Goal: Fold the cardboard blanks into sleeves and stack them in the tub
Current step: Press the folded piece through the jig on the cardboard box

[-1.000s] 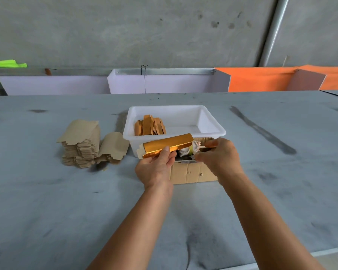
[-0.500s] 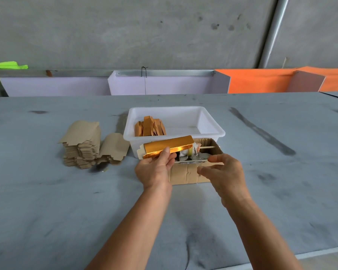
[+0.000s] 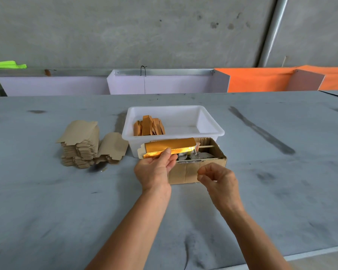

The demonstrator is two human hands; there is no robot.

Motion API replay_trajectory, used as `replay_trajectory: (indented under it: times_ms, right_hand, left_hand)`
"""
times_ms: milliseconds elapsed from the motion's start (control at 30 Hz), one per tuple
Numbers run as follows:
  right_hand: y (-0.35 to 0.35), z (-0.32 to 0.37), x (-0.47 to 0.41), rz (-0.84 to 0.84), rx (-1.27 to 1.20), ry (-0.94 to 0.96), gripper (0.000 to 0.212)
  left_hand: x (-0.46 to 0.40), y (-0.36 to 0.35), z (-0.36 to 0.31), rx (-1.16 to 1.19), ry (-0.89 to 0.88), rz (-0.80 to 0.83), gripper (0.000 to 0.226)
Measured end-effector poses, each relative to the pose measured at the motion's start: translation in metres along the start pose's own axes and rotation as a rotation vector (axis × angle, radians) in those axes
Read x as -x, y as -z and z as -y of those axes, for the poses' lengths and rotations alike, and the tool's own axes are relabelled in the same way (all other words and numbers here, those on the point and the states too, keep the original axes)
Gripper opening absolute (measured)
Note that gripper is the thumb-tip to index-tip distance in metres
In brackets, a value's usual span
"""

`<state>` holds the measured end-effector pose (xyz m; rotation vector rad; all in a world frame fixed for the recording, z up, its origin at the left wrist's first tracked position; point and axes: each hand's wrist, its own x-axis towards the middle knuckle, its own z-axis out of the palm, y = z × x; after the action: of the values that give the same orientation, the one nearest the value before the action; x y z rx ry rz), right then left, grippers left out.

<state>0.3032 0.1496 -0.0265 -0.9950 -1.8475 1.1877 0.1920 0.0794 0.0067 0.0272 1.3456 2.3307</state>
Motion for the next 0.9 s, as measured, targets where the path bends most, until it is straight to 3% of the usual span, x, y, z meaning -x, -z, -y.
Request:
replay_trajectory:
  times_ms: [300,600,900]
  right_hand:
    - [0.003,-0.012,-0.002,-0.007,-0.071,-0.006,0.025]
    - [0.004,0.022,0.019,0.086,-0.443,0.190,0.020]
    - [-0.010,0.034,0.015,0.161,-0.521,0.298,0.023]
  left_hand:
    - [0.000,0.004,-0.001,-0.009,0.009,0.025,0.009]
    - [0.004,0.013,0.007,-0.031,-0.014,0.095,0.009]
    - [0.011,0.019,0.015,-0.051,0.019,0.154,0.004]
